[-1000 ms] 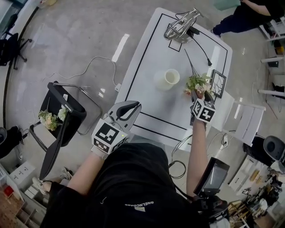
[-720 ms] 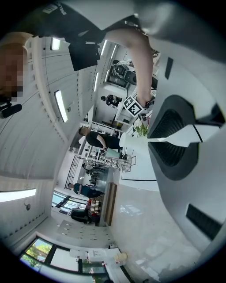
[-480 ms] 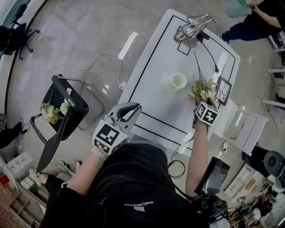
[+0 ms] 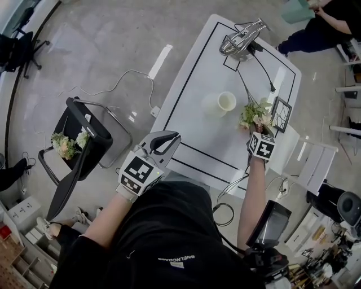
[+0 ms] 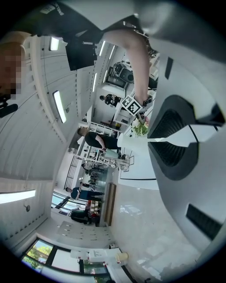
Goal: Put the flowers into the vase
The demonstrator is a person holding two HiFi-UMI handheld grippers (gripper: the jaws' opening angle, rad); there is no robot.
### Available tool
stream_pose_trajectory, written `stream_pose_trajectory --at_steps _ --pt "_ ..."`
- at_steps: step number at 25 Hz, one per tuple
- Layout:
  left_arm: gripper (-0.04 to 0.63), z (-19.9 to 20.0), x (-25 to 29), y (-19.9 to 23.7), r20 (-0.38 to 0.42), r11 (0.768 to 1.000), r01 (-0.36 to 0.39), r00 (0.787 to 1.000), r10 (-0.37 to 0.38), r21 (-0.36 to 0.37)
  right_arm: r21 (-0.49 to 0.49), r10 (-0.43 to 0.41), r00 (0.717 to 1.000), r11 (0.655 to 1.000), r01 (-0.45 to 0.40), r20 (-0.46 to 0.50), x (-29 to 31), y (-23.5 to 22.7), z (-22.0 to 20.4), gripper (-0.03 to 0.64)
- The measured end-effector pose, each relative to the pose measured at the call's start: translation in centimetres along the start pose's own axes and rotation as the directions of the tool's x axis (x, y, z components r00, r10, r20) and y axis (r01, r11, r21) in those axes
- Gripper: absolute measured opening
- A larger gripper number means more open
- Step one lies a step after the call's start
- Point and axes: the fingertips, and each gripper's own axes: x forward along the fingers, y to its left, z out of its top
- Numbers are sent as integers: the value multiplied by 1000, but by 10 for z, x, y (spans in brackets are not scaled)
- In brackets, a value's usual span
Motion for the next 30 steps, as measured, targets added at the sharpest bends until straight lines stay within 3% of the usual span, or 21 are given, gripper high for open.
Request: stream_pose_trajectory --at_steps 12,20,30 --pt "6 7 4 -9 7 995 83 996 -84 48 -217 -82 994 971 97 79 -73 -11 26 115" --pt "6 12 19 -13 11 985 155 988 -157 72 -389 -142 976 900 196 164 -140 -18 63 110" --pt "8 25 42 -8 41 975 207 977 -211 86 -577 -147 954 768 276 260 -236 -8 126 107"
